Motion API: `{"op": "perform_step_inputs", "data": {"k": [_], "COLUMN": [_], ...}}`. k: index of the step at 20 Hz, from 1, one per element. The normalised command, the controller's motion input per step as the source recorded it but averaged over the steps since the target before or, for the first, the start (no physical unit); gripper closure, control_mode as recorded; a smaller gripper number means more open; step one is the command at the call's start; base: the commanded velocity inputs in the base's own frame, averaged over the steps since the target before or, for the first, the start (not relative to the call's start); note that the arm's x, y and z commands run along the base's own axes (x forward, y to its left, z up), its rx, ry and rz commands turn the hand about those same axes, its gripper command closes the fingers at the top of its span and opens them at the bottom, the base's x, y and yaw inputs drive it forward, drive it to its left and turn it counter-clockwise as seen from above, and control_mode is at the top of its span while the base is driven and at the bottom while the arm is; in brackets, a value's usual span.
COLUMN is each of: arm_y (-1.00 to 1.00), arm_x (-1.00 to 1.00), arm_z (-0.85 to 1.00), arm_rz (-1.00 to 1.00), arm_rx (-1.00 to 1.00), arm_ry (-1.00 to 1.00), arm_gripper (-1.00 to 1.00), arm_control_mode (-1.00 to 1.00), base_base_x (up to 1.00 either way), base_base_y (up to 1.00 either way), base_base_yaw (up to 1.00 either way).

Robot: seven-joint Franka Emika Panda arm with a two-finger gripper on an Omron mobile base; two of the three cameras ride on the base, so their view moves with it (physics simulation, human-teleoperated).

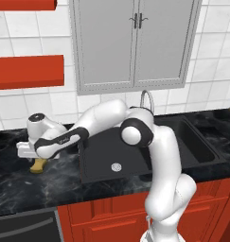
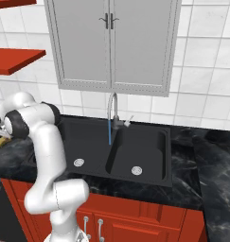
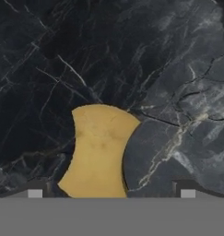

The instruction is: Soak the sponge with water for a few seconds and then drop it inside the sink.

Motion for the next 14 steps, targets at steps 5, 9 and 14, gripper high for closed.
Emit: {"op": "perform_step_inputs", "data": {"k": [5, 9, 14], "arm_y": [0.0, 0.0, 0.05], "arm_x": [0.14, 0.17, 0.19], "arm_z": [-0.19, -0.03, 0.0], "arm_rz": [0.0, 0.0, -0.01], "arm_rx": [0.0, 0.0, 0.0], "arm_ry": [0.0, 0.0, 0.0], "arm_gripper": [-1.0, -1.0, -1.0], "arm_control_mode": [-1.0, -1.0, -1.0], "base_base_x": [0.0, 0.0, 0.0], "base_base_y": [0.0, 0.0, 0.0], "base_base_yaw": [0.0, 0.0, 0.0]}}
